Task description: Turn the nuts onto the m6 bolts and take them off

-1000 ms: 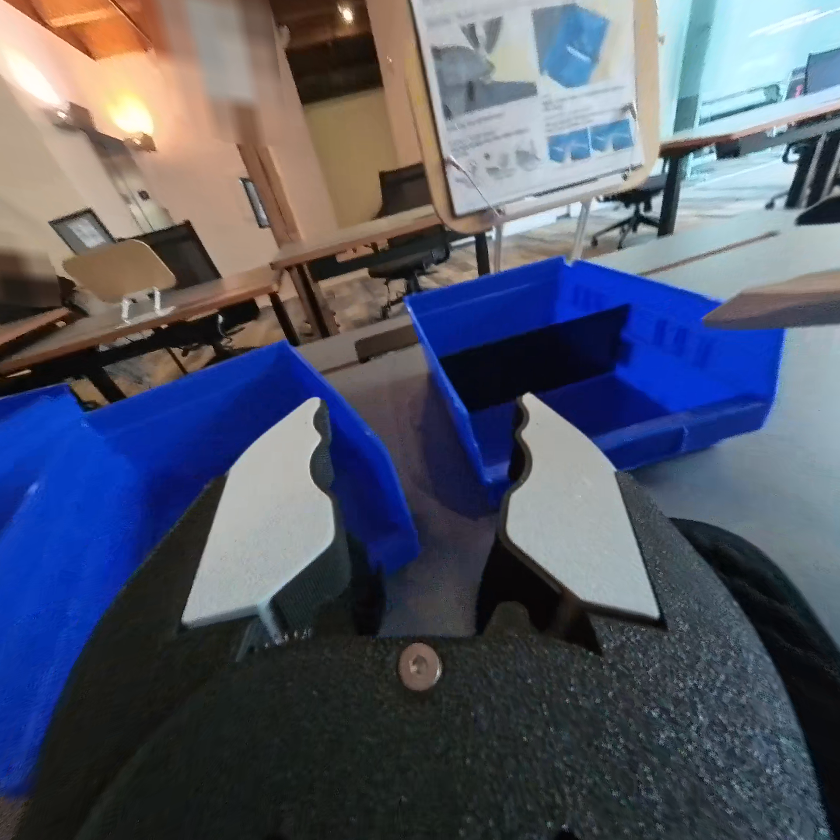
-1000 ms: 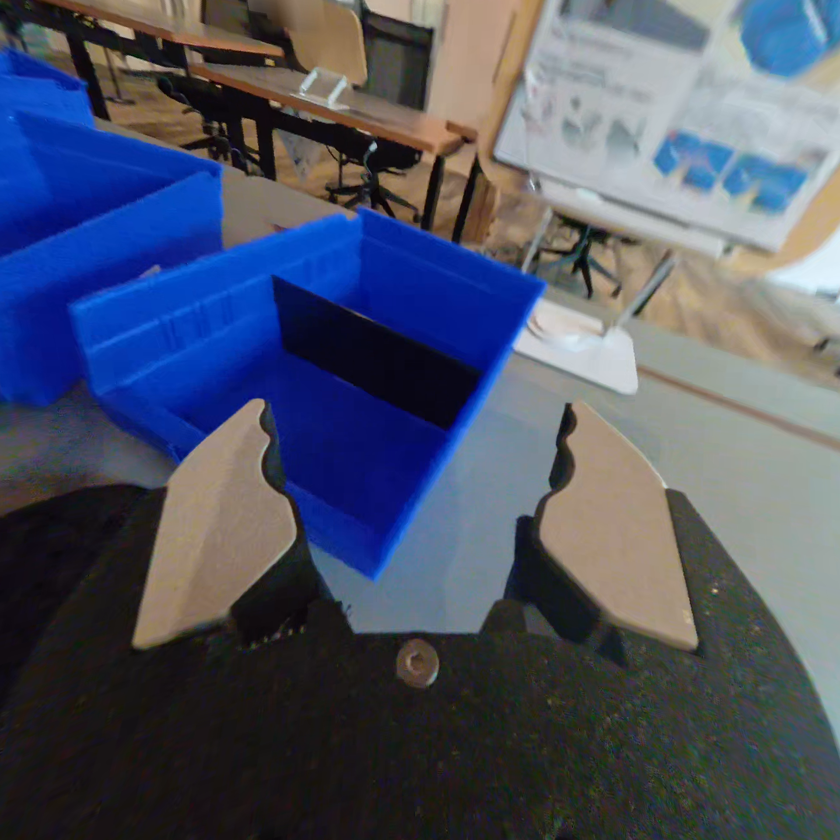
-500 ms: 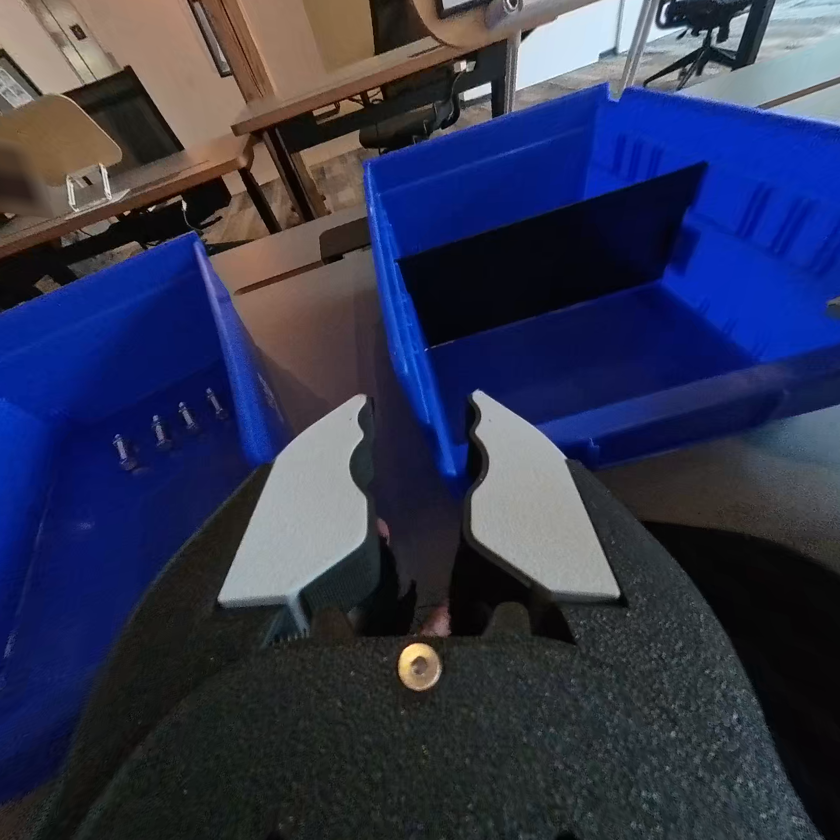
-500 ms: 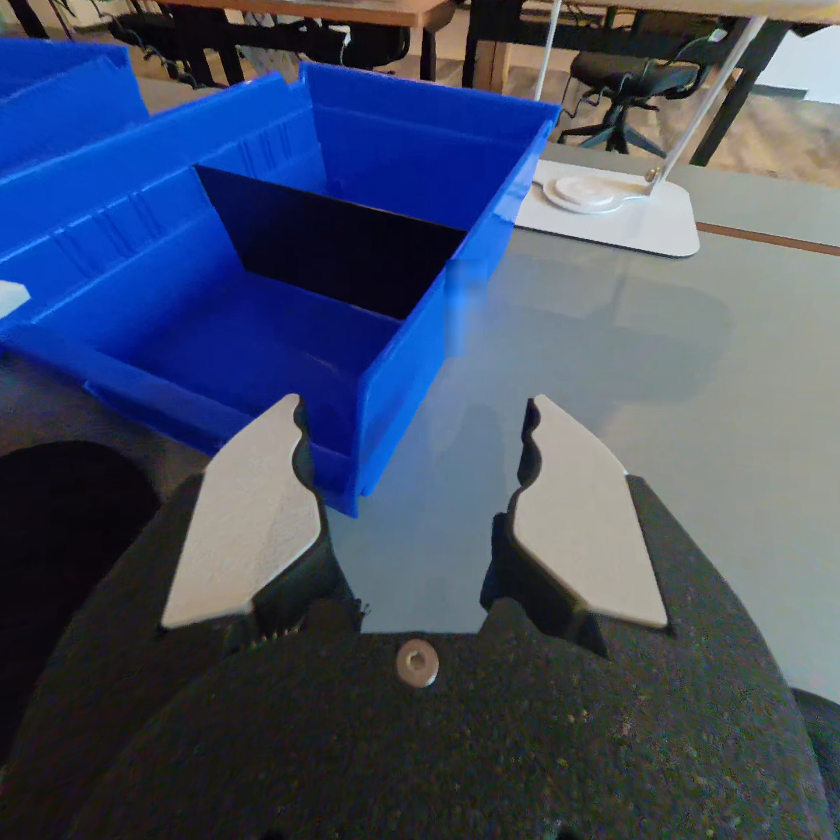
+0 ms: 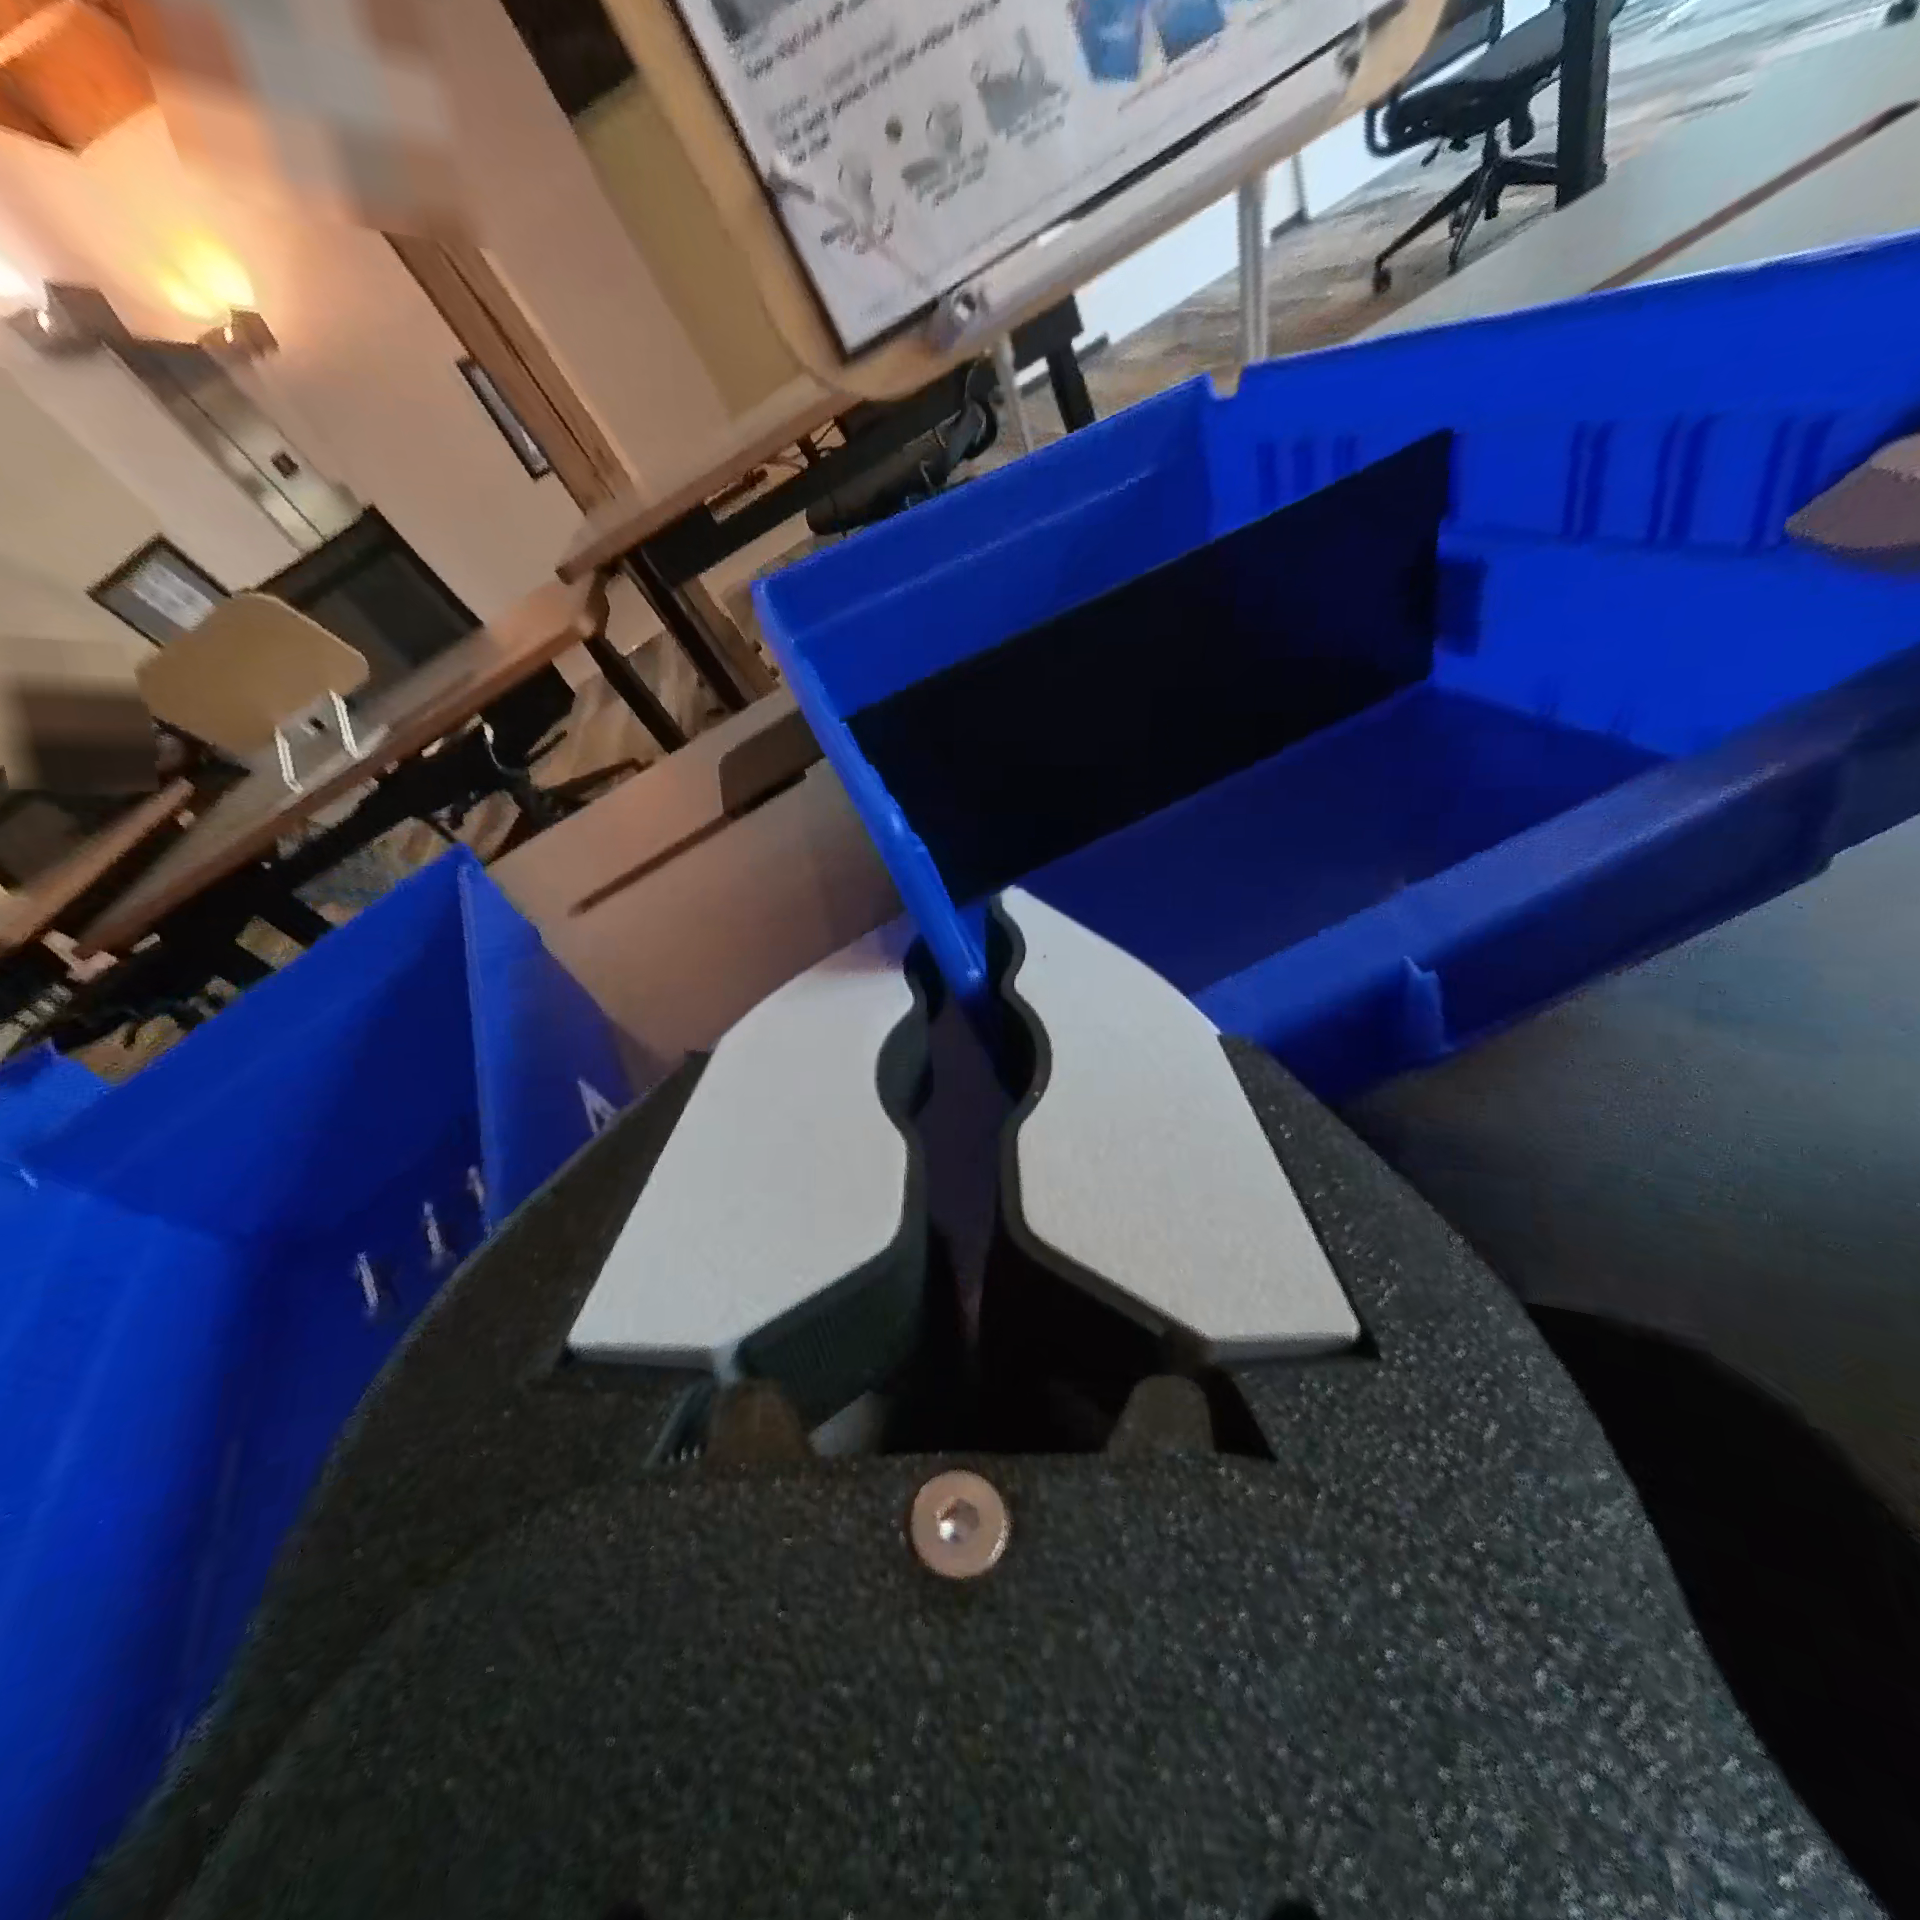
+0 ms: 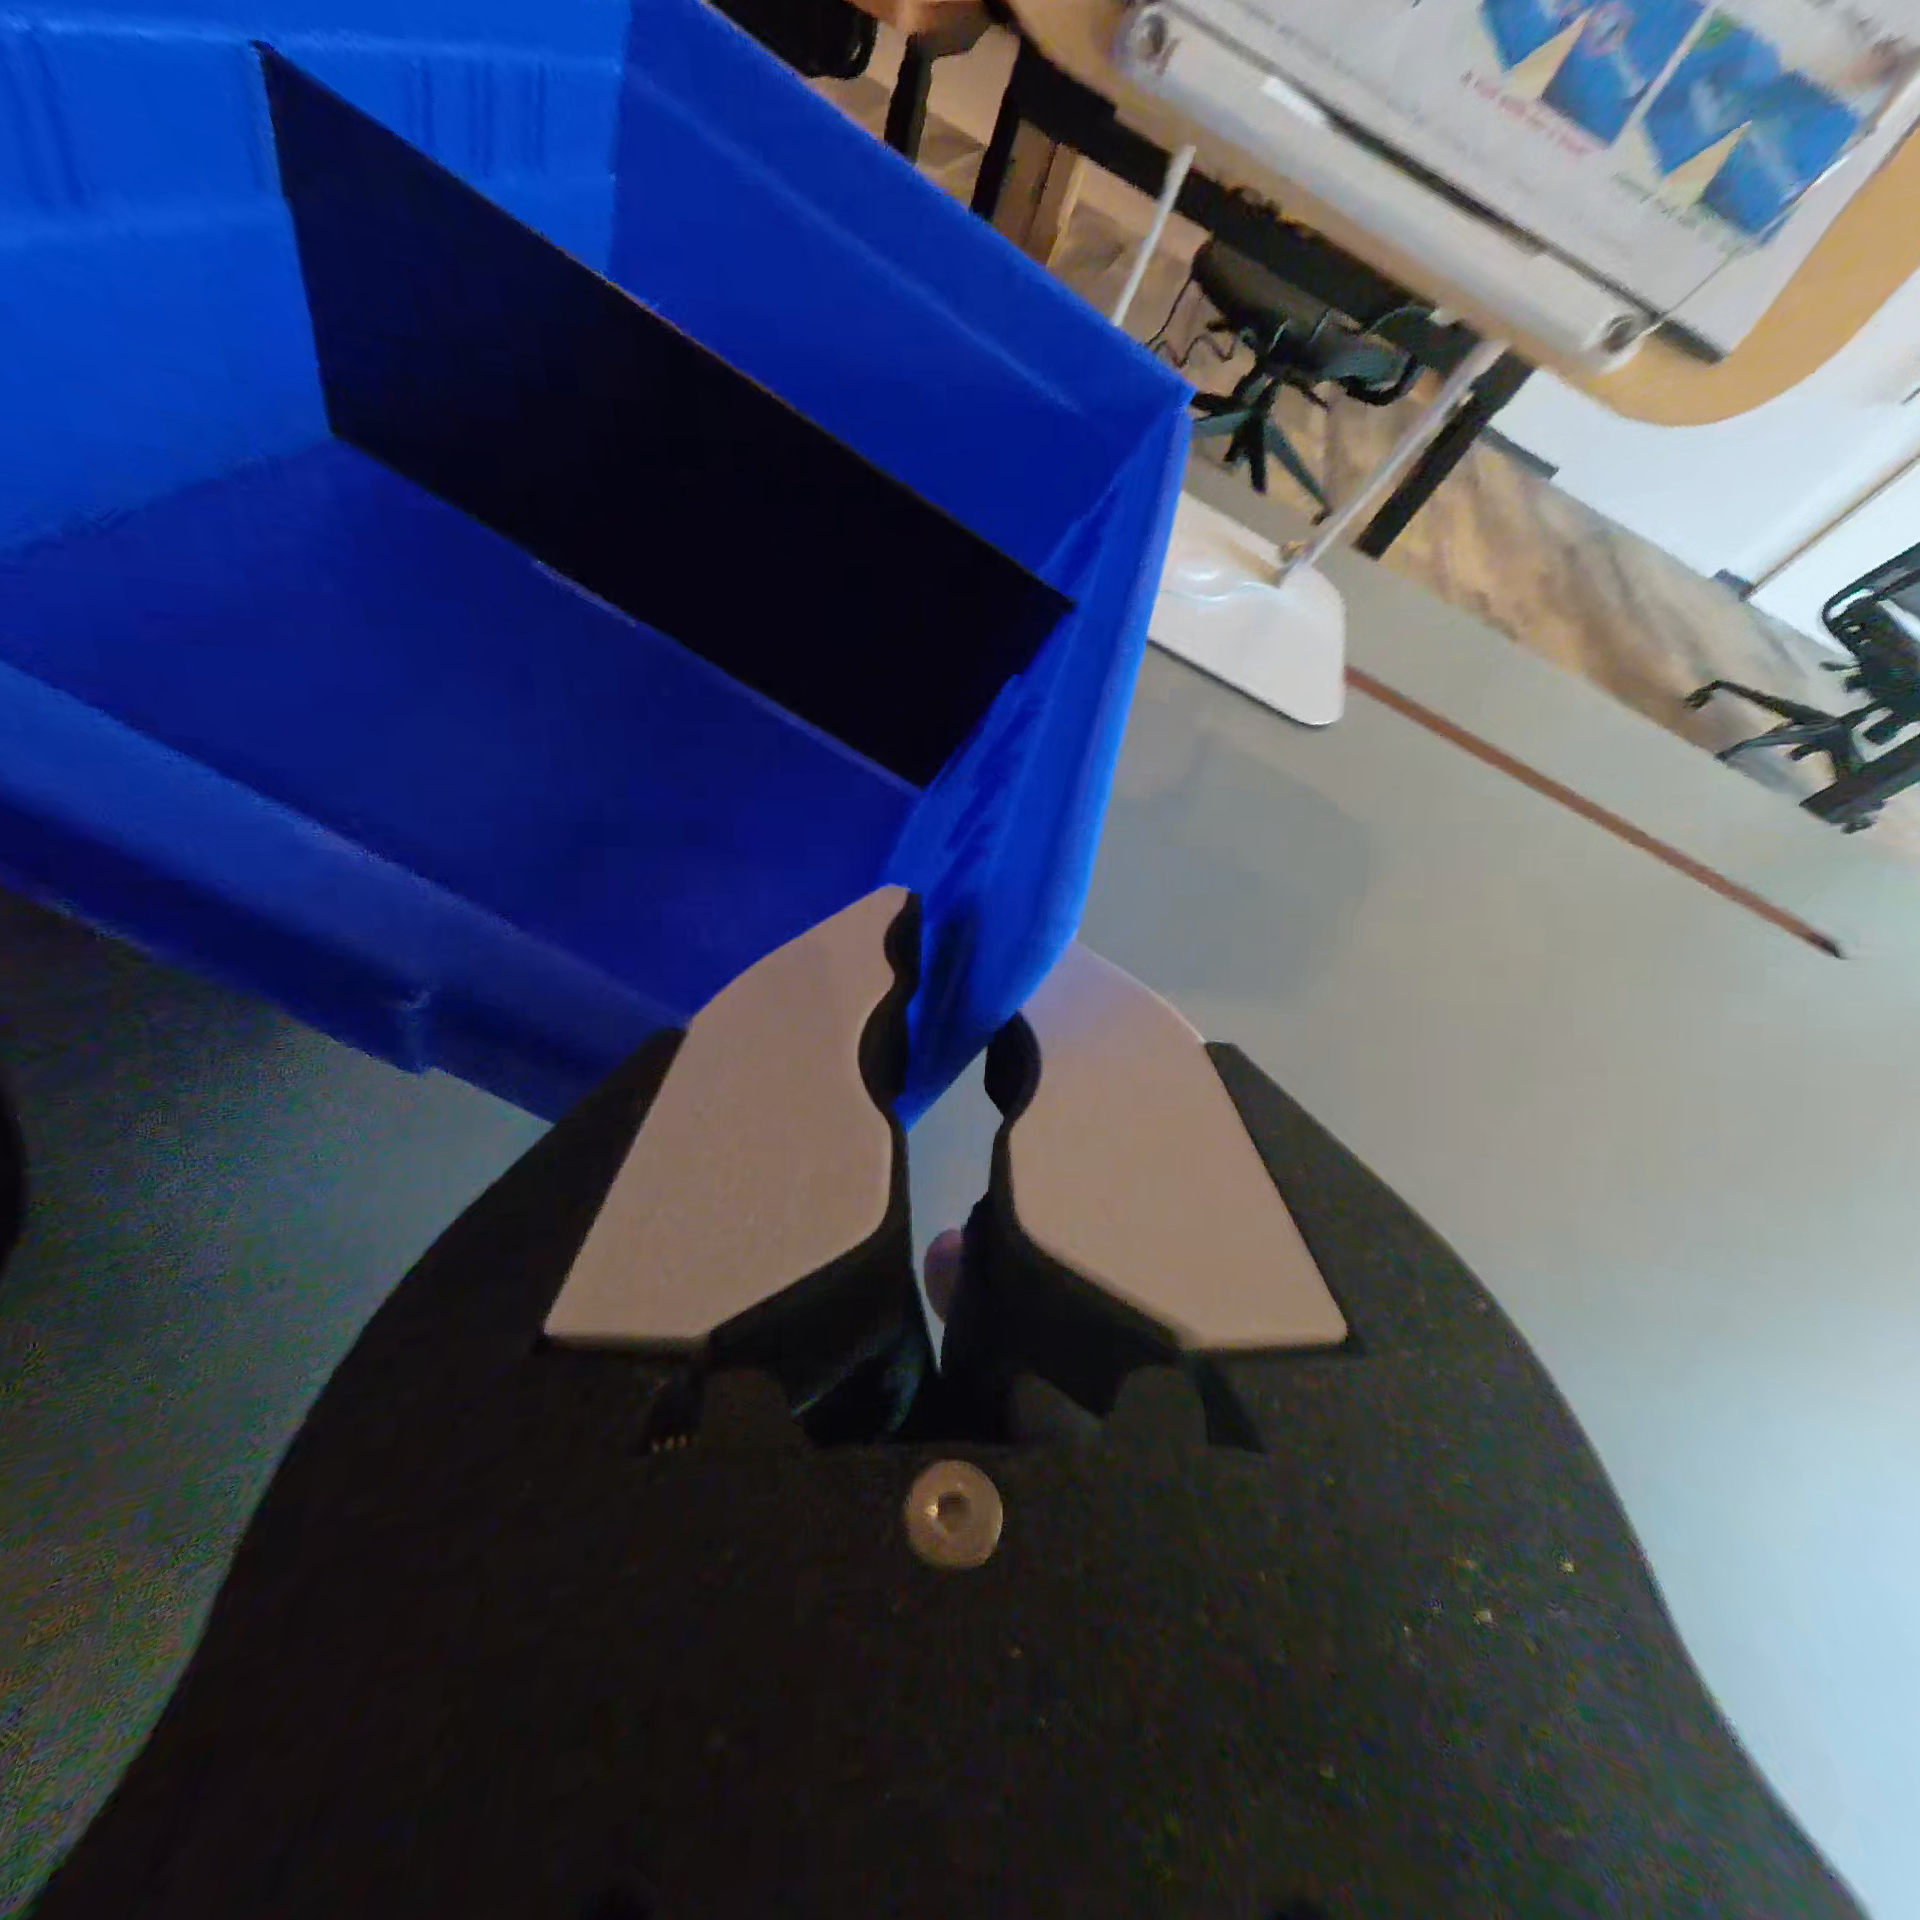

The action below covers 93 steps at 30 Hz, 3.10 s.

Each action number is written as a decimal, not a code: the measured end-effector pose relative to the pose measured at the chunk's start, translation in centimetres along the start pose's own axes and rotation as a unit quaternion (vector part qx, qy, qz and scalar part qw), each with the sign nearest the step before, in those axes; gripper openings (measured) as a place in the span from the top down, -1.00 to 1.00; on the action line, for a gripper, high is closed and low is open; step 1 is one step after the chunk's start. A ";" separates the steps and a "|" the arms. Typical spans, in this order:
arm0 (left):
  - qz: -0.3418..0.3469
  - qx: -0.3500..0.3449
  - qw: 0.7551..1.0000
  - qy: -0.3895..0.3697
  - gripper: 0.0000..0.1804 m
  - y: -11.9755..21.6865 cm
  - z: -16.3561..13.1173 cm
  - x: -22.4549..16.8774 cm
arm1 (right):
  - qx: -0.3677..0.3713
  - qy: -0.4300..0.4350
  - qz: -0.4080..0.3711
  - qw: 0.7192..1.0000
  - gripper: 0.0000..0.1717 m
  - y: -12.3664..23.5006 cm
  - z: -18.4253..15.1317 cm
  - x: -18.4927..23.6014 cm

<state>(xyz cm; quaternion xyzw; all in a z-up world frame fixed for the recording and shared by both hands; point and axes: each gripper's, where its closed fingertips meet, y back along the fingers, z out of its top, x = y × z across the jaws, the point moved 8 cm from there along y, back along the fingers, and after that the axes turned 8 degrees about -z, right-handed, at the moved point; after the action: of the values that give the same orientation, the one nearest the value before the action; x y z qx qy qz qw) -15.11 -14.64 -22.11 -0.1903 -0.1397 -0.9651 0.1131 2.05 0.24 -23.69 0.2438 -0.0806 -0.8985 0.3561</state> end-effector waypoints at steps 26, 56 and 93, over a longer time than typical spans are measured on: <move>-0.077 -0.085 0.991 -0.064 0.88 -11.1 15.6 -27.1 | -0.047 0.045 -0.119 0.991 0.93 4.5 -13.1 -30.6; -0.194 -0.041 0.973 -0.120 0.74 -17.2 16.9 -38.1 | -0.024 0.041 -0.135 0.990 0.83 3.3 -22.7 -39.3; 0.128 -0.055 0.989 0.044 0.33 3.9 6.9 2.2 | -0.164 -0.083 -0.096 0.978 -0.15 8.3 -4.7 -24.1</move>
<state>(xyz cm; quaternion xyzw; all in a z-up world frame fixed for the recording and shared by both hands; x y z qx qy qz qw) -13.74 -16.51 -14.23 -0.1701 -0.0554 -0.9563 0.2314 24.51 10.63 -15.90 0.1130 0.0623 -0.9468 0.2949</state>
